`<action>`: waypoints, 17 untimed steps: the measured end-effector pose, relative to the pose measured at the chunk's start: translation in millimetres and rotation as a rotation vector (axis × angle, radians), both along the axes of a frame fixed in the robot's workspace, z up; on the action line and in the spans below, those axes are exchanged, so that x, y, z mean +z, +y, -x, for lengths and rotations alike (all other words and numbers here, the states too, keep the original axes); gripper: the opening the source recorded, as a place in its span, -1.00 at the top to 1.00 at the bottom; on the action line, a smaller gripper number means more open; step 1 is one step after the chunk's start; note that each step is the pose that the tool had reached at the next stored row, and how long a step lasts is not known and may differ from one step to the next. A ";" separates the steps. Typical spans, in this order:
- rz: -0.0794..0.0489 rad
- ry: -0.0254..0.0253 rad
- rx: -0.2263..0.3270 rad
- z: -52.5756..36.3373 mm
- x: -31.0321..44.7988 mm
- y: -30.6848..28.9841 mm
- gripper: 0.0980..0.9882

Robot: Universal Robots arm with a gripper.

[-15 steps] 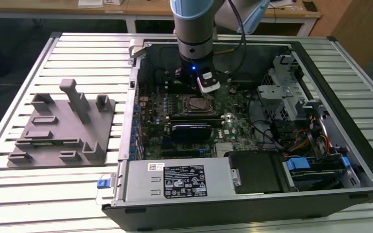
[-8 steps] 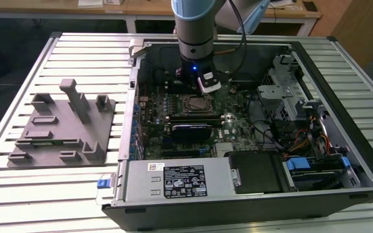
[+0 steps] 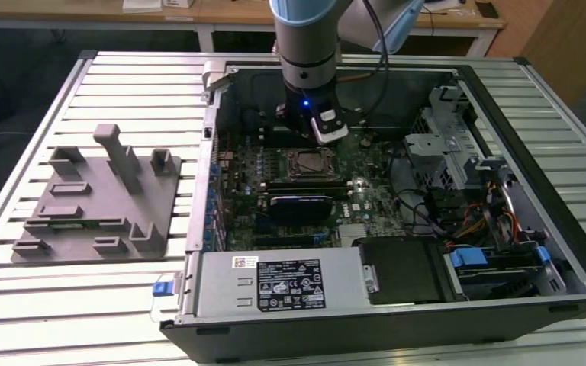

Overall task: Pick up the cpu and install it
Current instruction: 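Install the first cpu locking lever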

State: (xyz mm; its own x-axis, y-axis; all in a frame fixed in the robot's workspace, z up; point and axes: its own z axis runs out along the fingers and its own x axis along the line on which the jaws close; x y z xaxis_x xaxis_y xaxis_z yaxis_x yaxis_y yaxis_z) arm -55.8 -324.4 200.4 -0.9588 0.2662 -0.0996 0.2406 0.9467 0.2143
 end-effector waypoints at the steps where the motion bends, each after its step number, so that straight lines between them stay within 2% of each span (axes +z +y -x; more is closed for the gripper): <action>1: 0.000 -0.0001 0.000 0.0 1.5 0.0 0.98; 6: 0.002 0.0000 0.000 0.0 7.6 0.0 0.98; 12: 0.003 0.0000 0.000 0.0 8.1 0.0 0.98; 14: 0.006 0.0039 0.000 -0.3 7.9 0.0 0.98; 17: 0.016 0.0149 0.000 -1.1 7.6 0.0 0.98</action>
